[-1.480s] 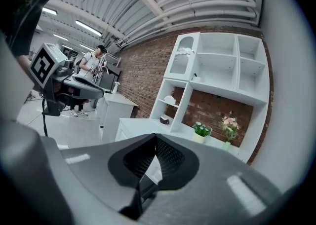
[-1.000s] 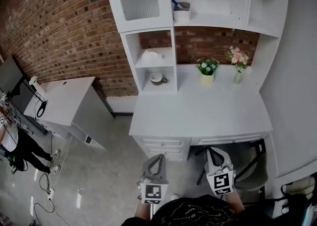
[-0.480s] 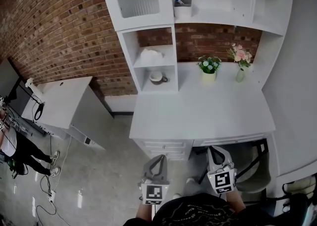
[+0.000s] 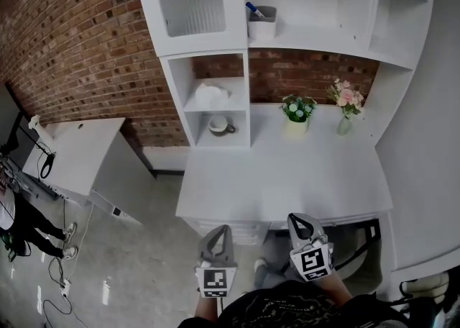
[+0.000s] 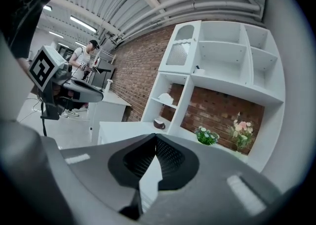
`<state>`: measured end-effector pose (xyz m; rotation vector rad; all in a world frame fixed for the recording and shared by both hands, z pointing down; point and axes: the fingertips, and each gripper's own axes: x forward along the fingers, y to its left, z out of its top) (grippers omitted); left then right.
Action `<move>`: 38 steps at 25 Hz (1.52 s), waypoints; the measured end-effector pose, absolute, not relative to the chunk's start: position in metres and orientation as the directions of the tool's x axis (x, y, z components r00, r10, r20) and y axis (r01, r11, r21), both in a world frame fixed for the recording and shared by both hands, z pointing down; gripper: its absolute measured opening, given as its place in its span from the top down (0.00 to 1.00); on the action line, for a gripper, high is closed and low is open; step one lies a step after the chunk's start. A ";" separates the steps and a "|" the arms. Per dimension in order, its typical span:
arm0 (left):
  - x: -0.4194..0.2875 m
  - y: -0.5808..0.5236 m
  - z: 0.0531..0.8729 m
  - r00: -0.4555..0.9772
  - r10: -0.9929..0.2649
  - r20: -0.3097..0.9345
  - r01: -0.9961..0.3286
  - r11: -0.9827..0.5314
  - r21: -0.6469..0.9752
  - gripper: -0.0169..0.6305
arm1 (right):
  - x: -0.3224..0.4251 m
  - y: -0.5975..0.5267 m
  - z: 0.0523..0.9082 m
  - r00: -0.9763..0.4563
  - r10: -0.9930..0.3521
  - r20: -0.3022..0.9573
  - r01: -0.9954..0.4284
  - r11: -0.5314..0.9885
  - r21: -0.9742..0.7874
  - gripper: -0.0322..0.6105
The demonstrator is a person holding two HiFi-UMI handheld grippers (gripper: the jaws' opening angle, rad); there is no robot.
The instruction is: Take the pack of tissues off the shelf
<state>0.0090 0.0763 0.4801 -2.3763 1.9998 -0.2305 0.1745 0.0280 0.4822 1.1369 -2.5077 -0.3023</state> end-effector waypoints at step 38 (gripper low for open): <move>-0.031 -0.077 0.484 0.068 -0.984 0.162 -0.987 -0.090 -0.131 0.96 | 0.108 -0.140 0.503 -0.744 -0.610 0.271 -0.599 0.790 0.132 0.94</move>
